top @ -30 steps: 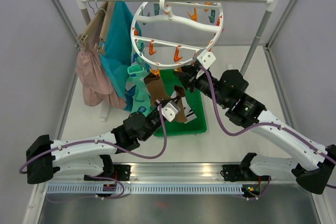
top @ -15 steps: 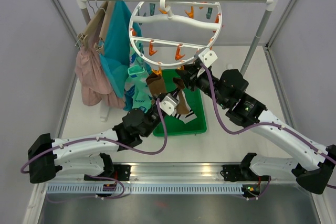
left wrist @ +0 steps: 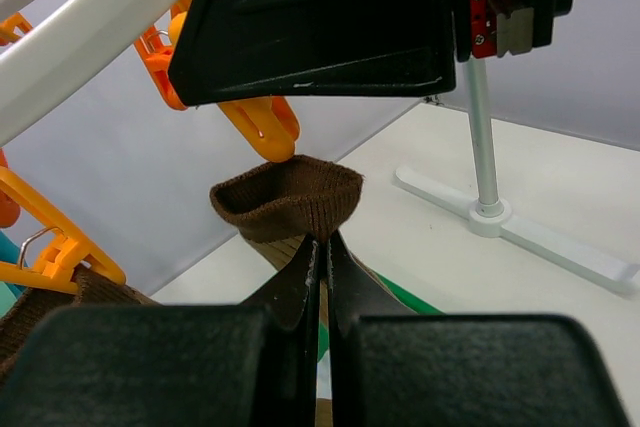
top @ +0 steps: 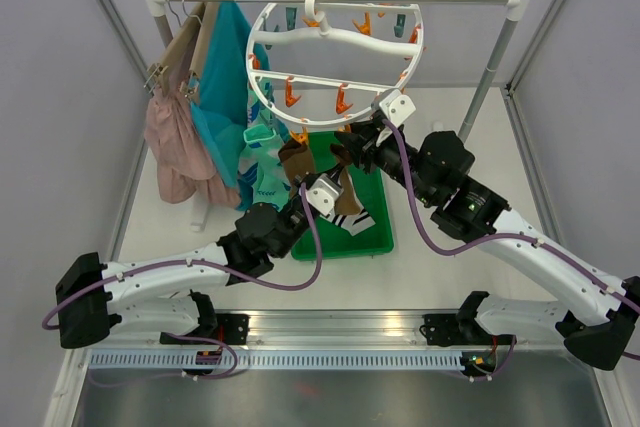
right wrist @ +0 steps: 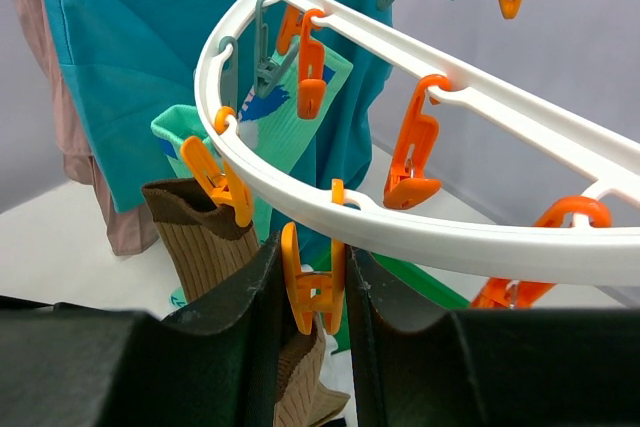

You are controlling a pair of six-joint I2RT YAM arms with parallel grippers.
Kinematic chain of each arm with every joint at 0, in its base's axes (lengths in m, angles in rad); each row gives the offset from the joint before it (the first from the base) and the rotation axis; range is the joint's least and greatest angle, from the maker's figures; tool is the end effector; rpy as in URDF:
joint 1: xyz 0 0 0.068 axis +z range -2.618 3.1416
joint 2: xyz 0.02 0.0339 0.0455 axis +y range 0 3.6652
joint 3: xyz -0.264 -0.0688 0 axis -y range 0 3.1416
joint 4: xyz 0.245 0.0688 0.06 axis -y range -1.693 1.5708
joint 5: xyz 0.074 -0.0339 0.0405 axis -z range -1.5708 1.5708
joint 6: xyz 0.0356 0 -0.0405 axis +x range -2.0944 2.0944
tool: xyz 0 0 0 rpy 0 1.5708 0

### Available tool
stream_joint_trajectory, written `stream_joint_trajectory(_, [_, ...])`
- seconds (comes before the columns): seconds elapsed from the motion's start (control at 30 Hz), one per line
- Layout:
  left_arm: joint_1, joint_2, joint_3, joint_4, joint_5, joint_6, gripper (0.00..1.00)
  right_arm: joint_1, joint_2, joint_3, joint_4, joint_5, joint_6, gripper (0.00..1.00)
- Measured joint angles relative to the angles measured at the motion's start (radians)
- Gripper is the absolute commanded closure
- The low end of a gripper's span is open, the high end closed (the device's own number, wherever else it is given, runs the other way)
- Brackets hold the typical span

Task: Clip the socks to the hanger
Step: Clamp the sock onto the hanger.

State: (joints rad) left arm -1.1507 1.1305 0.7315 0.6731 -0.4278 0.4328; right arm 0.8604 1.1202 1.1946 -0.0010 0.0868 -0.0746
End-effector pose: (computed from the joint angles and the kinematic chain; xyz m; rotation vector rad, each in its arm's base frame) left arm 0.1191 -0.2304 0.3412 0.6519 1.1586 -0.3326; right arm 0.1680 0.1906 0.4372 -0.6225 1.3910 0.5662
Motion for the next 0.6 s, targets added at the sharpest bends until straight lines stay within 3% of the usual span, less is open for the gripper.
stream_joint_trajectory(0.6, [0.006, 0.004, 0.001, 0.040, 0.000, 0.000, 0.98, 0.000, 0.000, 0.008, -0.014, -0.001, 0.024, 1.00])
